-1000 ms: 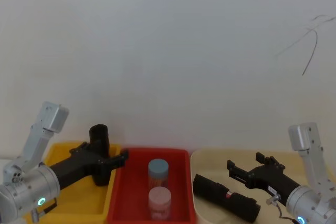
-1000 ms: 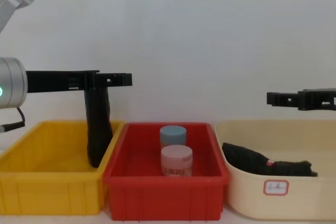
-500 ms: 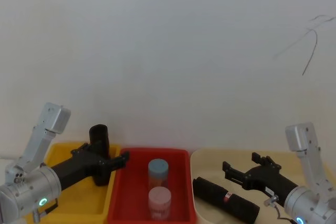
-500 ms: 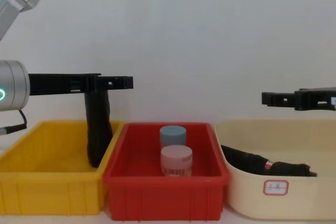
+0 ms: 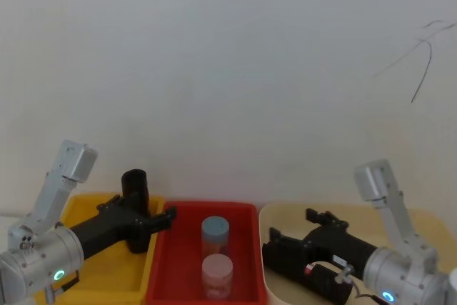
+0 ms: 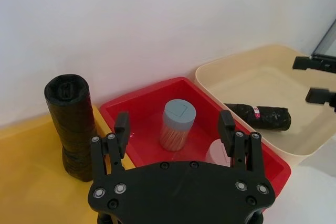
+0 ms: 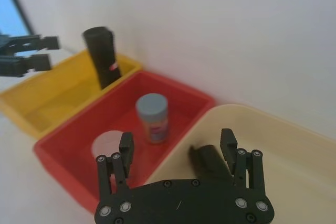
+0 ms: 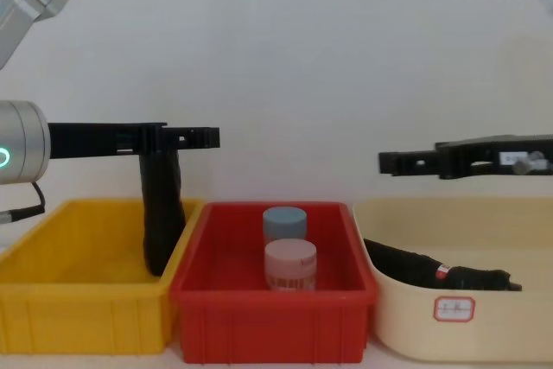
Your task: Pick up the garbage bag with the one hand and transfer it to the other hand.
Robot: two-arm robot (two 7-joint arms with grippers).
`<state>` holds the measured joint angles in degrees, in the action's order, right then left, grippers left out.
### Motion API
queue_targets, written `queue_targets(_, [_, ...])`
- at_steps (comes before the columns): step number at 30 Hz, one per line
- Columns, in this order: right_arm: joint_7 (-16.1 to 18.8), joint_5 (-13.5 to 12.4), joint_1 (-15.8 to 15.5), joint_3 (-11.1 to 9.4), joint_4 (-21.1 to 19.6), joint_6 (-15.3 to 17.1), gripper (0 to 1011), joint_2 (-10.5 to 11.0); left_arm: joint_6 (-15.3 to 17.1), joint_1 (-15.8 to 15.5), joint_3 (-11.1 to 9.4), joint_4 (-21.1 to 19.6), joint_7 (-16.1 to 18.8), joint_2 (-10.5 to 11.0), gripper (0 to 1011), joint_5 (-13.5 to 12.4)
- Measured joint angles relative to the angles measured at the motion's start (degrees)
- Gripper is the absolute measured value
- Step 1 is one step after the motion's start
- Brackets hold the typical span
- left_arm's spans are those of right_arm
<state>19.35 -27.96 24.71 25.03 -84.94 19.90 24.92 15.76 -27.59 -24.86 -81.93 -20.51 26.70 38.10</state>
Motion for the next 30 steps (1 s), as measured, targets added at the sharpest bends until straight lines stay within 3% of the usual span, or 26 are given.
queue_targets(15, [5.1, 2.8, 7.6, 7.6, 4.1, 7.1, 1001, -1.9, 0.0, -0.1, -0.1, 0.1, 0.0, 0.0, 1001, 0.0])
queue_targets(30, [6.8, 5.8, 11.4, 11.4, 7.7, 9.0, 1001, -3.7, 0.0, -0.1, -0.1, 0.1, 0.0, 0.0, 1000, 0.0])
